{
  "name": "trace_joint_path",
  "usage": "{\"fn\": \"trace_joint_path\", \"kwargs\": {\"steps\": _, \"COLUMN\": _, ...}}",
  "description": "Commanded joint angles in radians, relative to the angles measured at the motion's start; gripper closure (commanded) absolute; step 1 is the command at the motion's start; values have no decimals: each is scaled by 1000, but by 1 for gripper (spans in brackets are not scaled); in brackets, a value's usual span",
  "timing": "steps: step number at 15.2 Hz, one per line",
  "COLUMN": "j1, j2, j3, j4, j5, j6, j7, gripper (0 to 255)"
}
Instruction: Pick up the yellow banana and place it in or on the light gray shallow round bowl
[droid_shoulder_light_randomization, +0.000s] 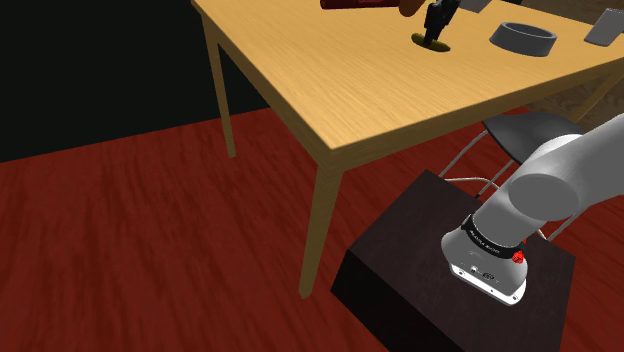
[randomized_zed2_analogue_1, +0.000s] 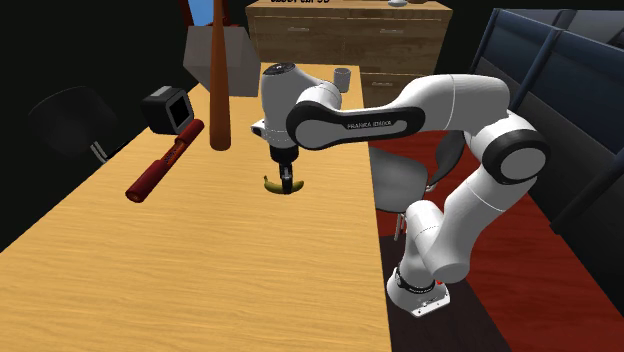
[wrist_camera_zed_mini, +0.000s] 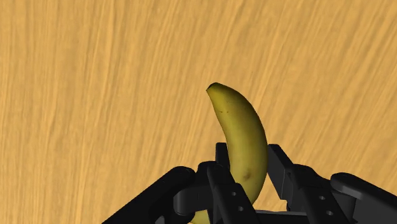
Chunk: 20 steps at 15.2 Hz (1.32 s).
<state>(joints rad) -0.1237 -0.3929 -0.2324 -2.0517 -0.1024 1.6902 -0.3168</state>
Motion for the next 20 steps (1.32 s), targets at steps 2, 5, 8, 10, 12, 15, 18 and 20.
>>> {"fn": "trace_joint_path", "kwargs": {"steps": 2, "j1": 0, "j2": 0, "j3": 0, "j4": 0, "j5": 0, "j6": 0, "j7": 0, "gripper": 255}}
{"fn": "trace_joint_path", "kwargs": {"steps": 5, "j1": 0, "j2": 0, "j3": 0, "j4": 0, "j5": 0, "j6": 0, "j7": 0, "gripper": 255}}
{"fn": "trace_joint_path", "kwargs": {"steps": 8, "j1": 0, "j2": 0, "j3": 0, "j4": 0, "j5": 0, "j6": 0, "j7": 0, "gripper": 255}}
{"fn": "trace_joint_path", "kwargs": {"steps": 10, "j1": 1, "j2": 4, "j3": 1, "j4": 30, "j5": 2, "j6": -26, "j7": -1, "gripper": 255}}
{"fn": "trace_joint_path", "kwargs": {"steps": 12, "j1": 2, "j2": 9, "j3": 2, "j4": 62, "j5": 3, "j6": -53, "j7": -3, "gripper": 255}}
{"fn": "trace_joint_path", "kwargs": {"steps": 15, "j1": 3, "j2": 18, "j3": 3, "j4": 111, "j5": 6, "j6": -93, "j7": -5, "gripper": 255}}
{"fn": "trace_joint_path", "kwargs": {"steps": 18, "j1": 5, "j2": 29, "j3": 4, "j4": 162, "j5": 8, "j6": -133, "j7": -7, "gripper": 255}}
{"fn": "trace_joint_path", "kwargs": {"steps": 20, "j1": 5, "j2": 38, "j3": 4, "j4": 198, "j5": 10, "j6": -160, "j7": -9, "gripper": 255}}
